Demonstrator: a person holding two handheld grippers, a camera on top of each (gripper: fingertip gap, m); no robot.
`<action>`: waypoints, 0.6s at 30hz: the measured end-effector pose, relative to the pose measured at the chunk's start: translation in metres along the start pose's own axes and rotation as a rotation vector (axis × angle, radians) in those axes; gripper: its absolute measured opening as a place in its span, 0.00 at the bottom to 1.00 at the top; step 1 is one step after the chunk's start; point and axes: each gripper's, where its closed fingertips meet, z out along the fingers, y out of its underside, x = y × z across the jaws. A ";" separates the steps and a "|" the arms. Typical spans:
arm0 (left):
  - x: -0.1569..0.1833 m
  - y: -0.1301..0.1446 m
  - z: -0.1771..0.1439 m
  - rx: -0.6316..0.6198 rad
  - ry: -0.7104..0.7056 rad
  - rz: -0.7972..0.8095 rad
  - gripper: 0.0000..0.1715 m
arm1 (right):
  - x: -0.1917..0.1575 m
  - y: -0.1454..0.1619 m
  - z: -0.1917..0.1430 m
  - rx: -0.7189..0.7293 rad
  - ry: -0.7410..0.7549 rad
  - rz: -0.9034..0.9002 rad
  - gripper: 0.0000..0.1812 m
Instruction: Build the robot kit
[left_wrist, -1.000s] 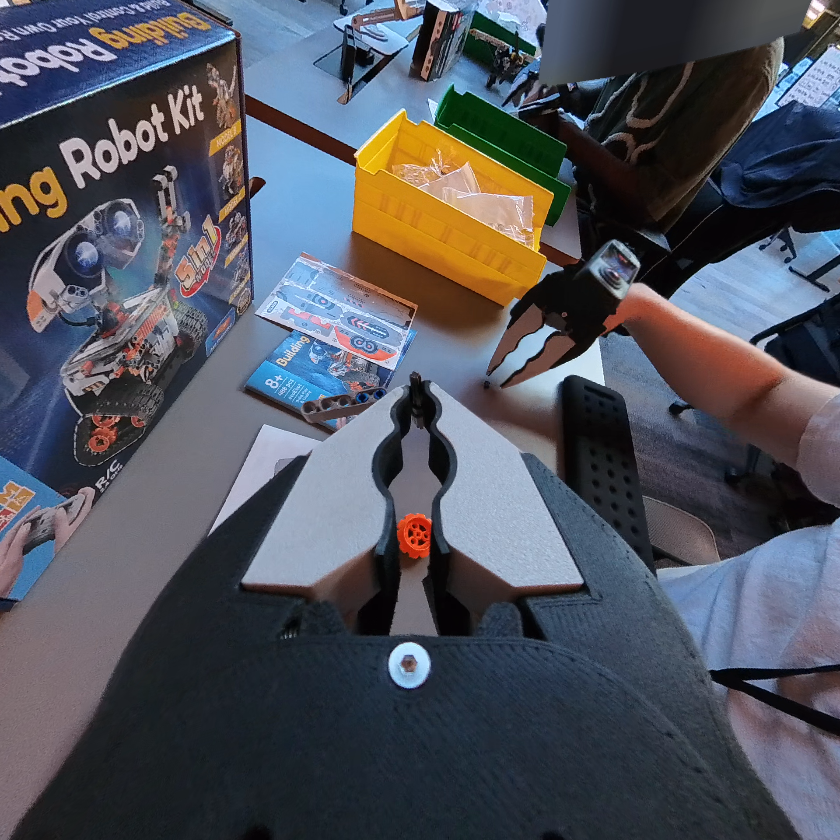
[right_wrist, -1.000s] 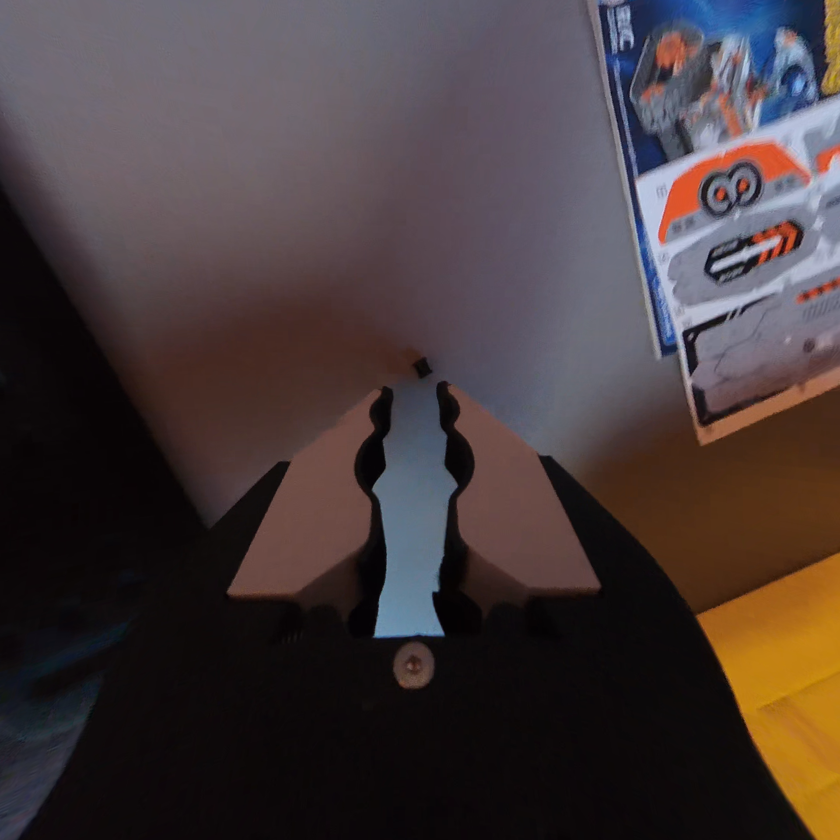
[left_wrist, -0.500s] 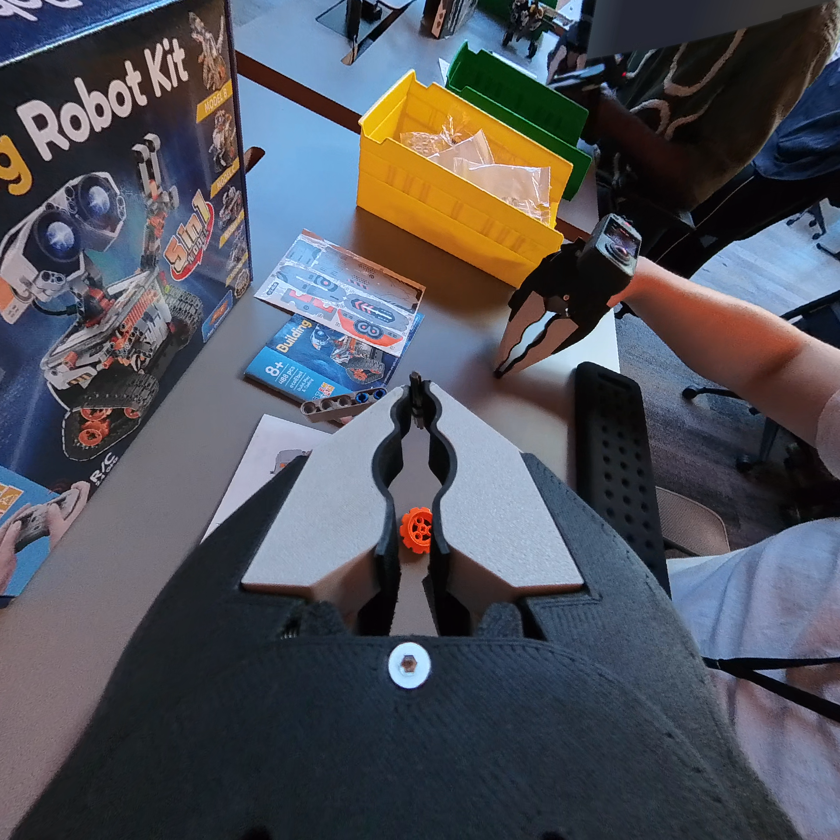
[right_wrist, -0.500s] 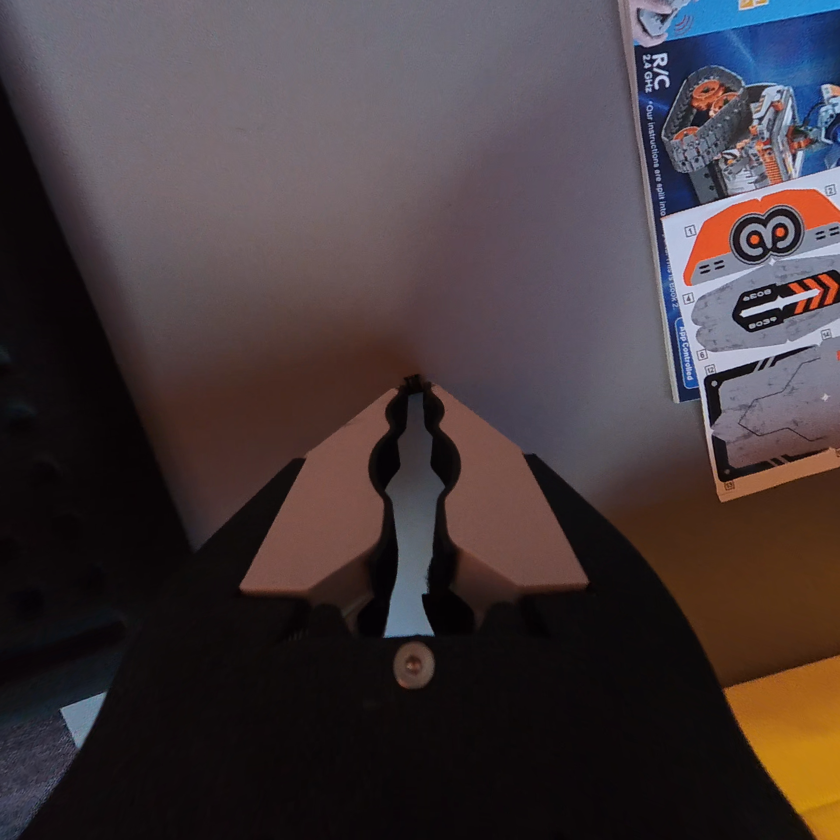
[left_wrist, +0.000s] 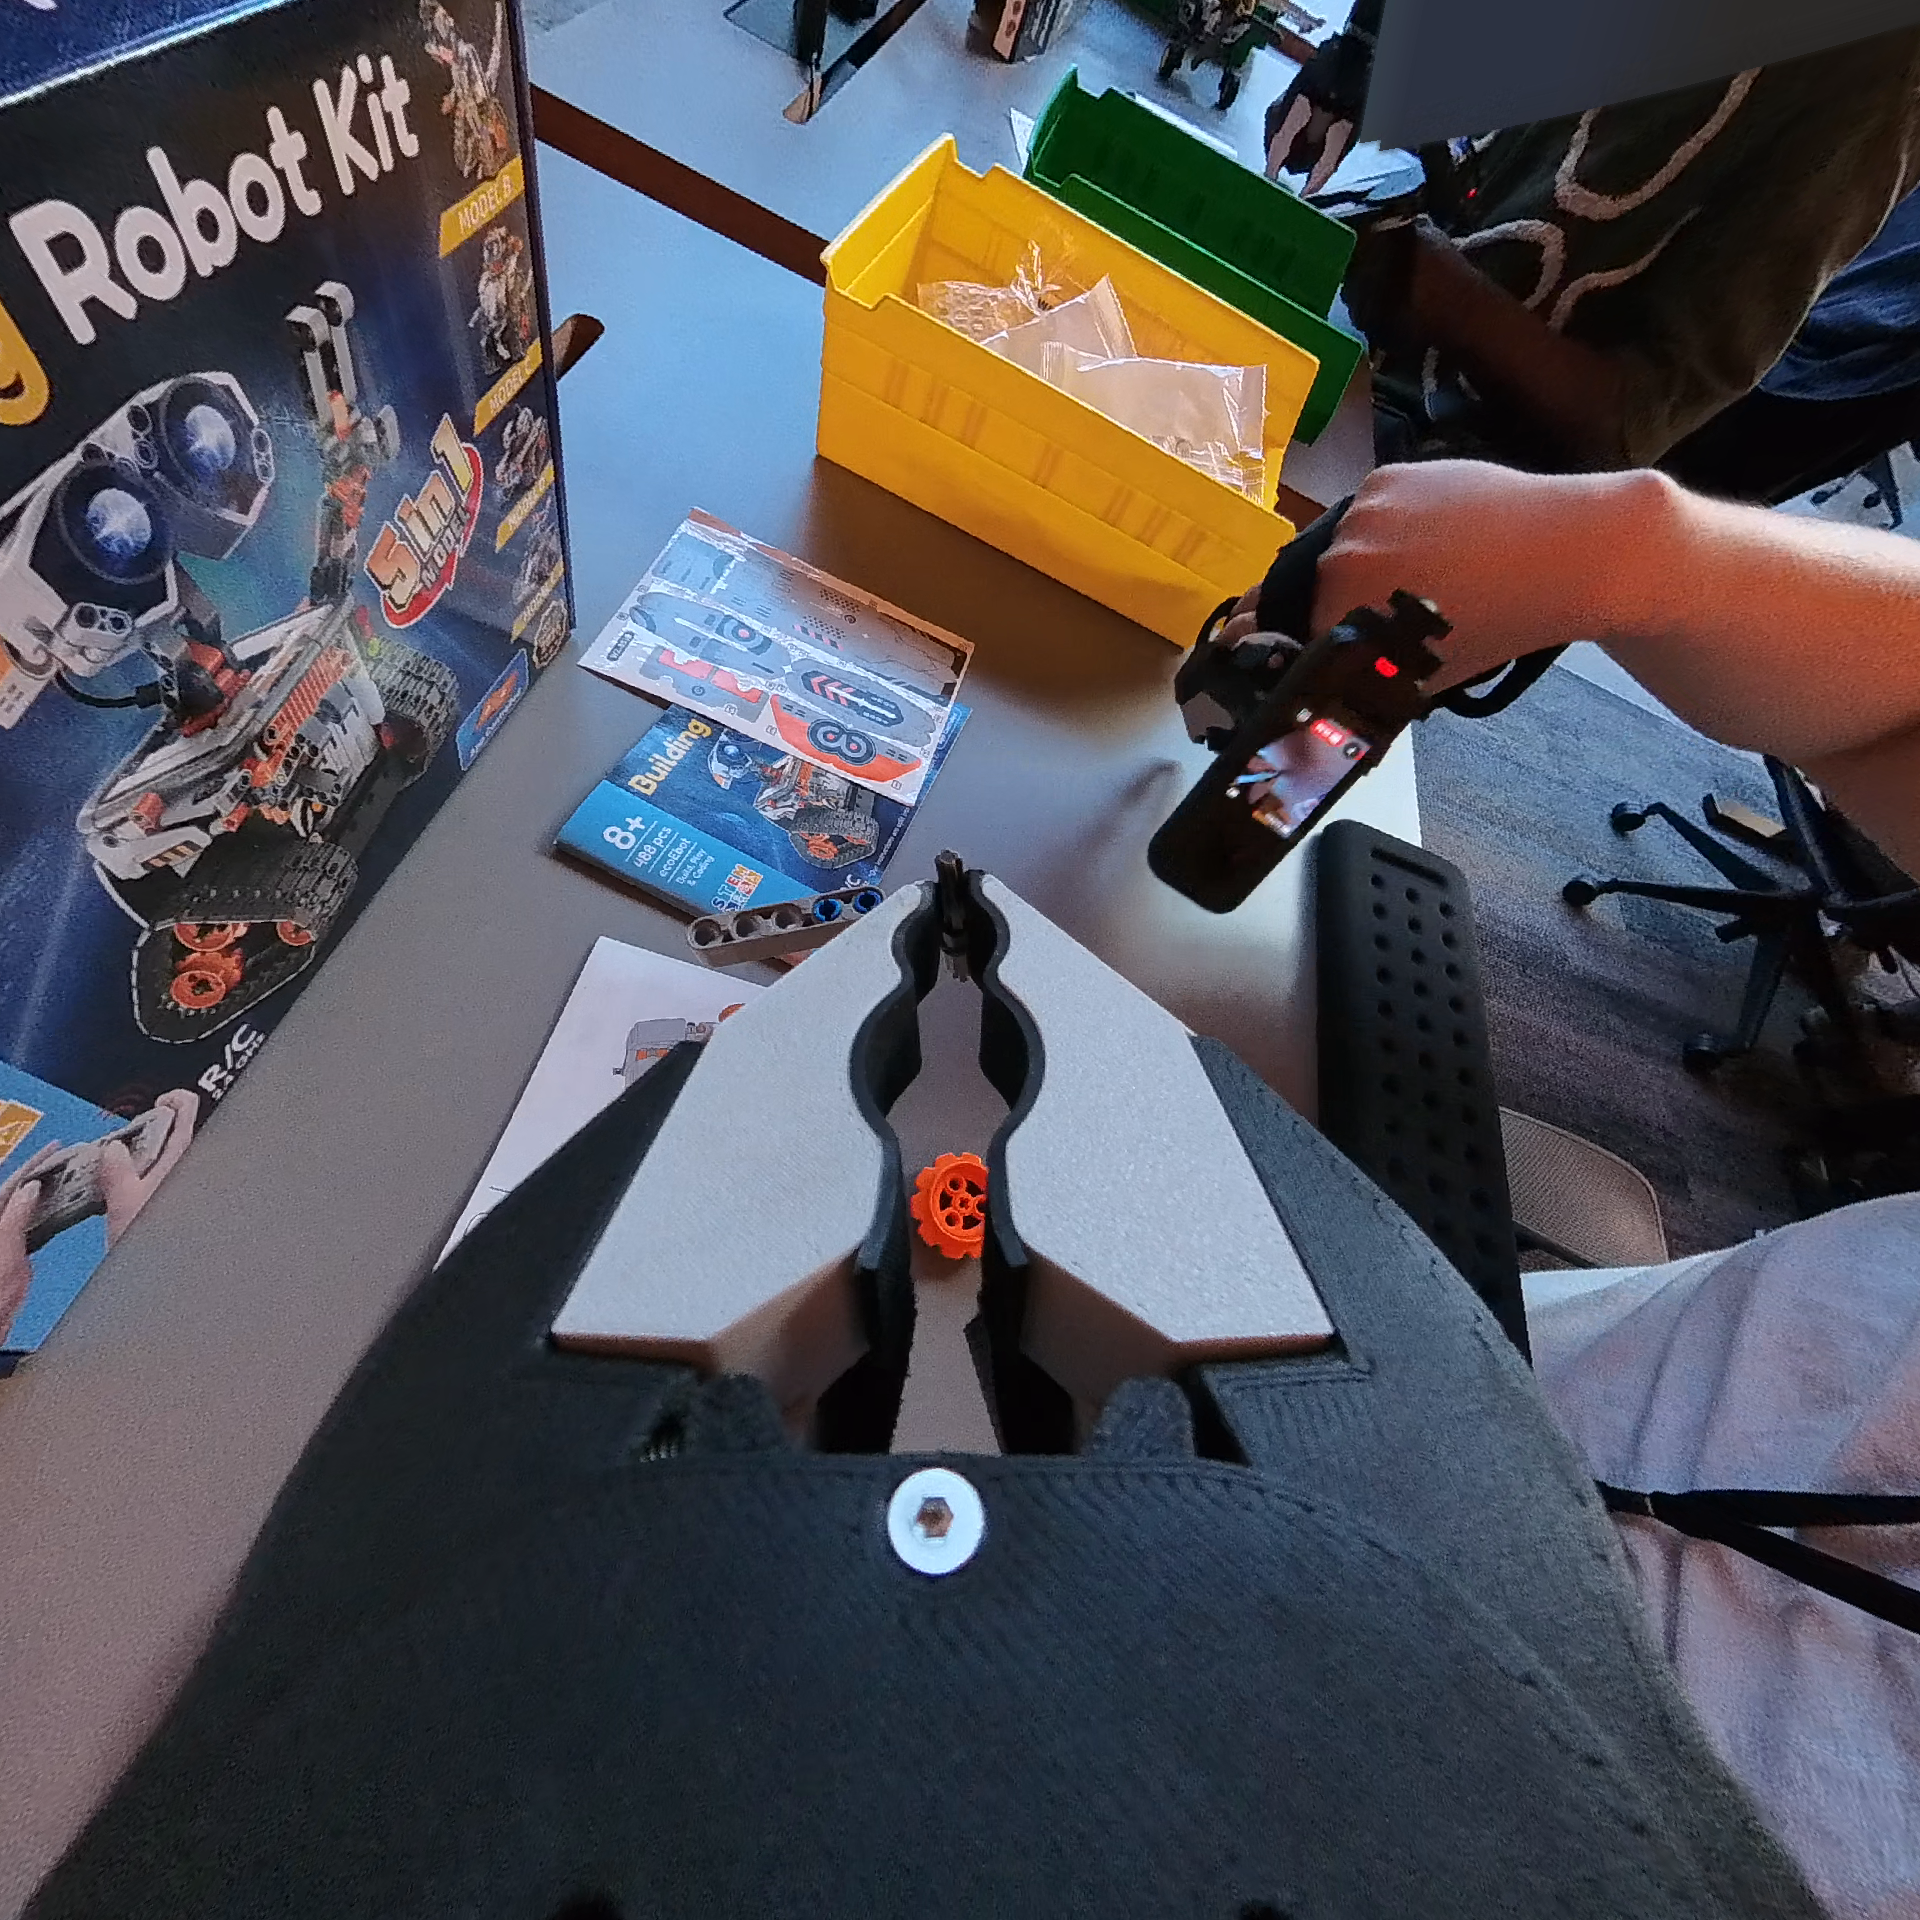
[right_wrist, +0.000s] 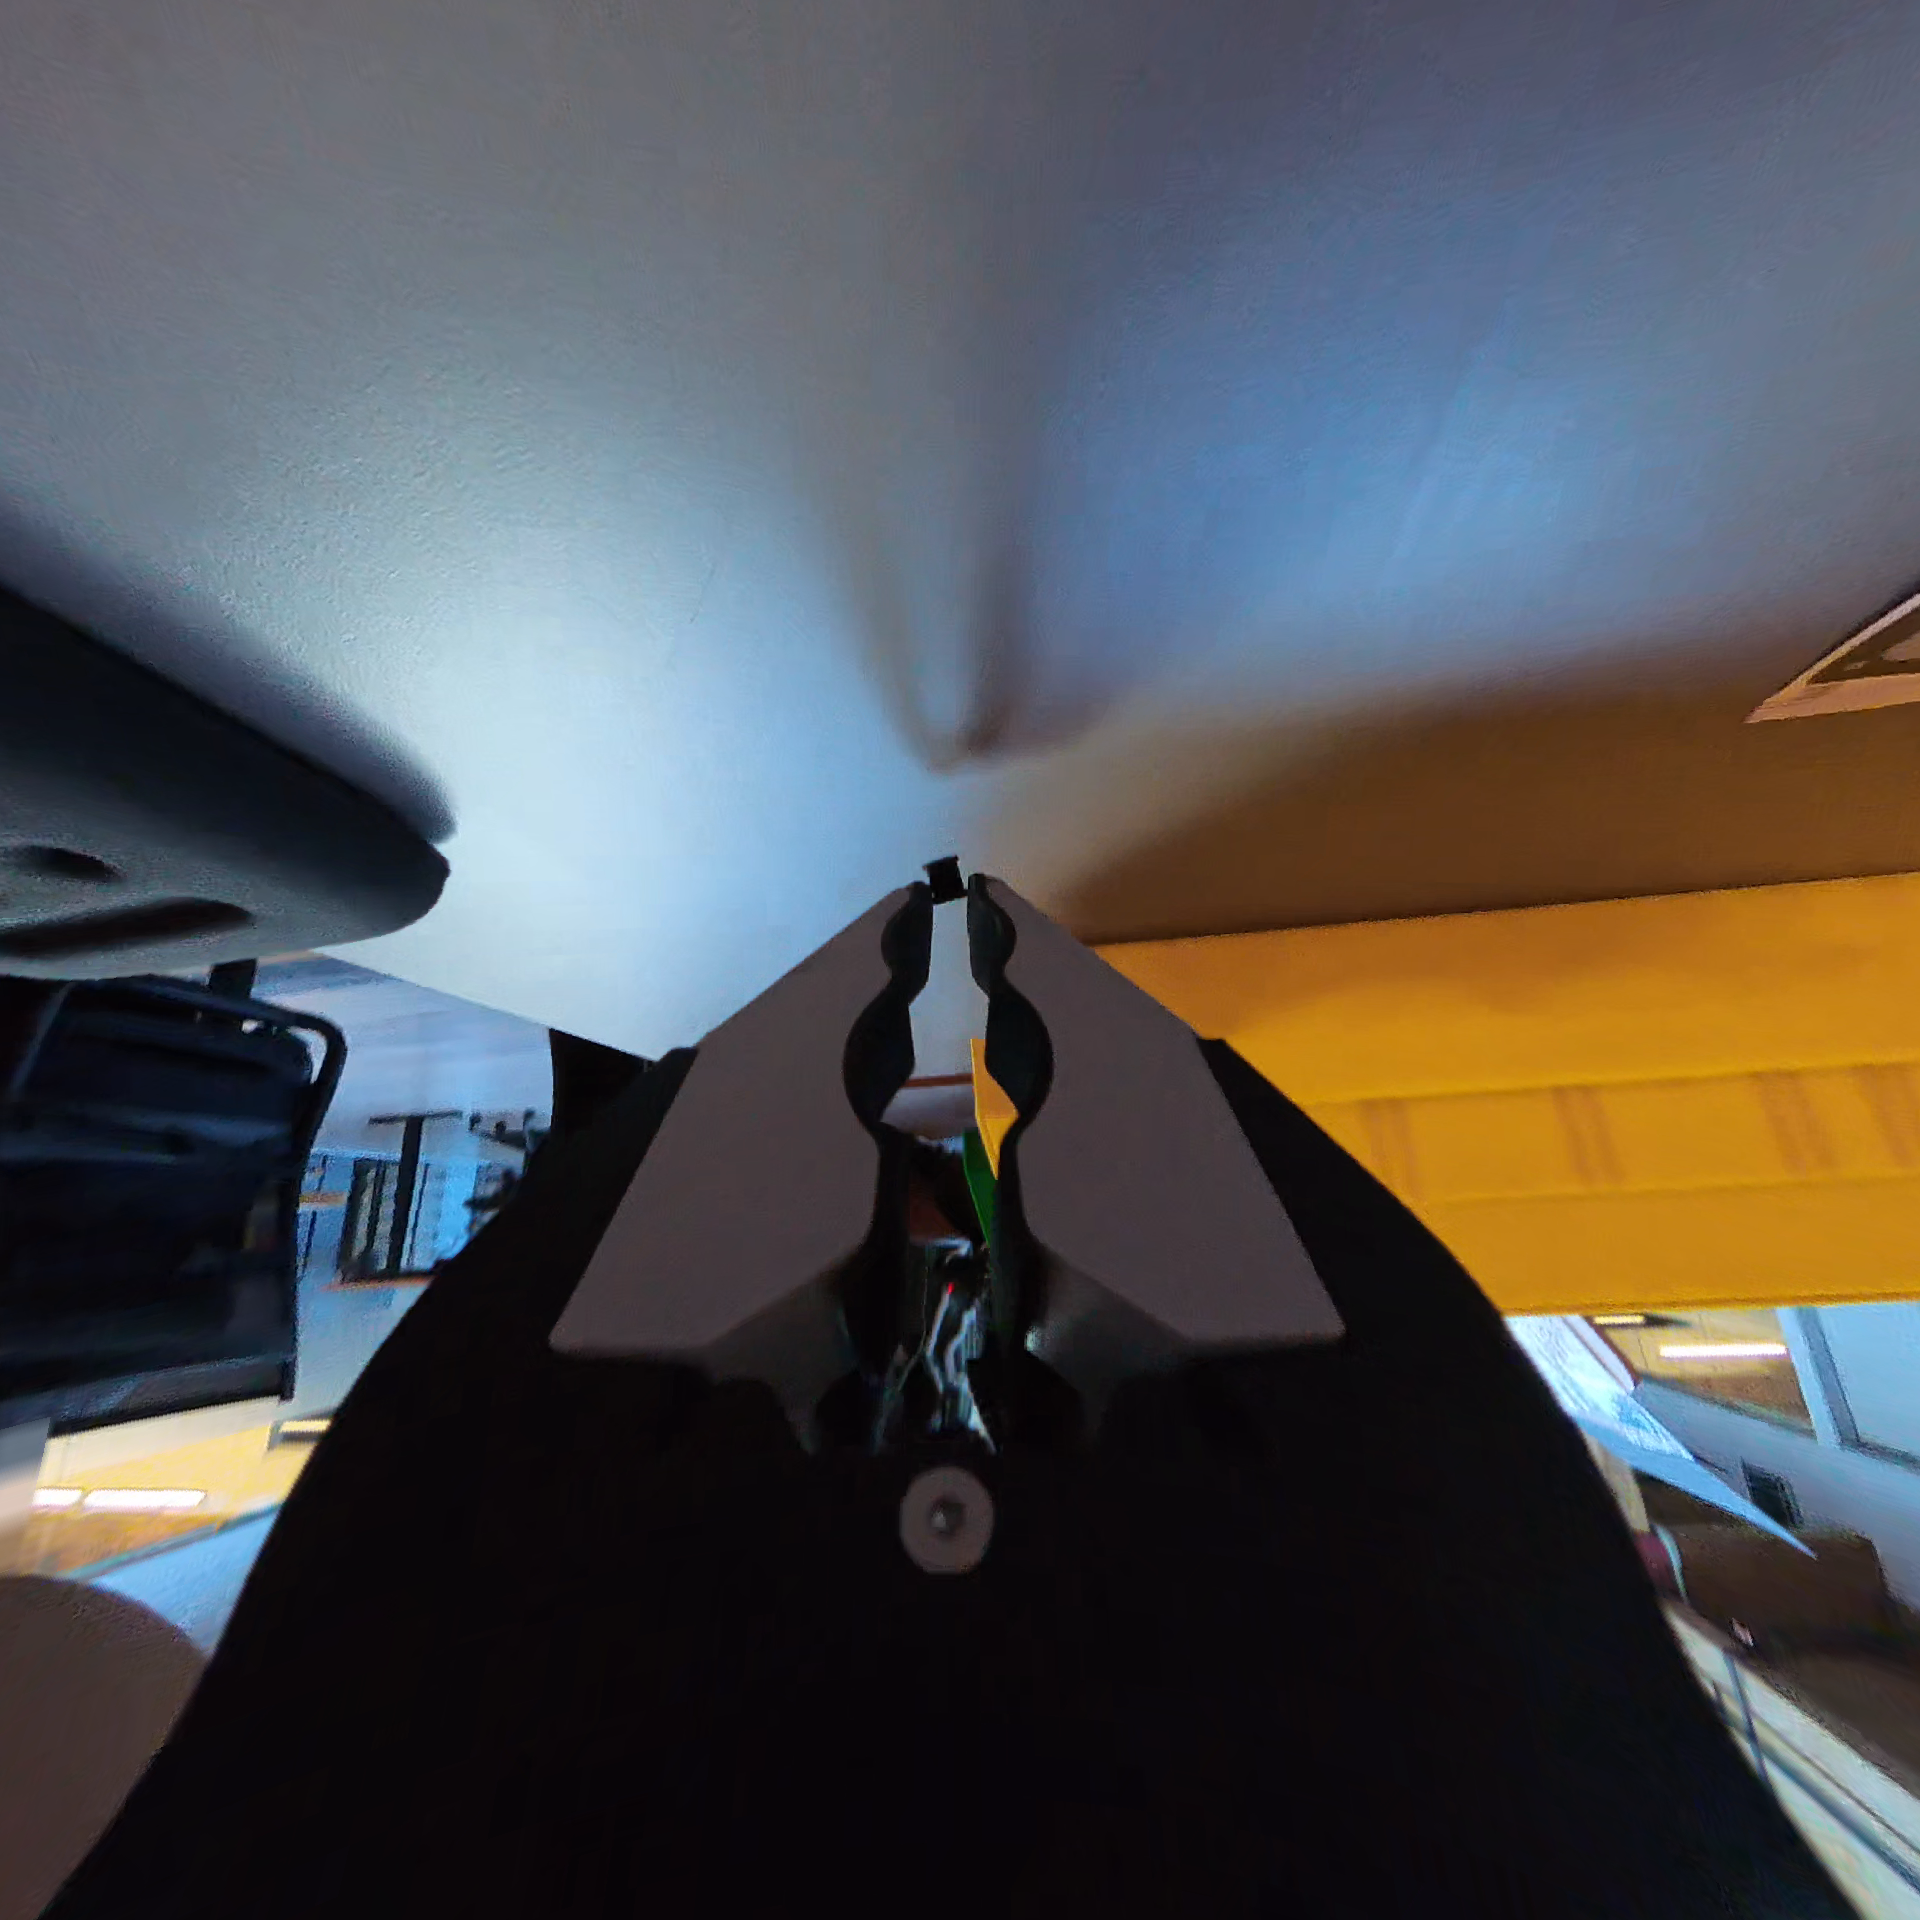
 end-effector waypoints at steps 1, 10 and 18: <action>0.001 0.000 0.000 -0.001 0.002 0.001 0.00 | -0.001 -0.002 0.000 -0.021 -0.012 0.003 0.03; 0.002 0.001 0.003 -0.009 0.012 -0.001 0.00 | -0.009 -0.009 0.002 -0.155 -0.101 0.047 0.03; 0.001 0.001 0.002 -0.004 0.019 -0.010 0.00 | -0.009 -0.008 -0.006 -0.143 -0.091 0.046 0.12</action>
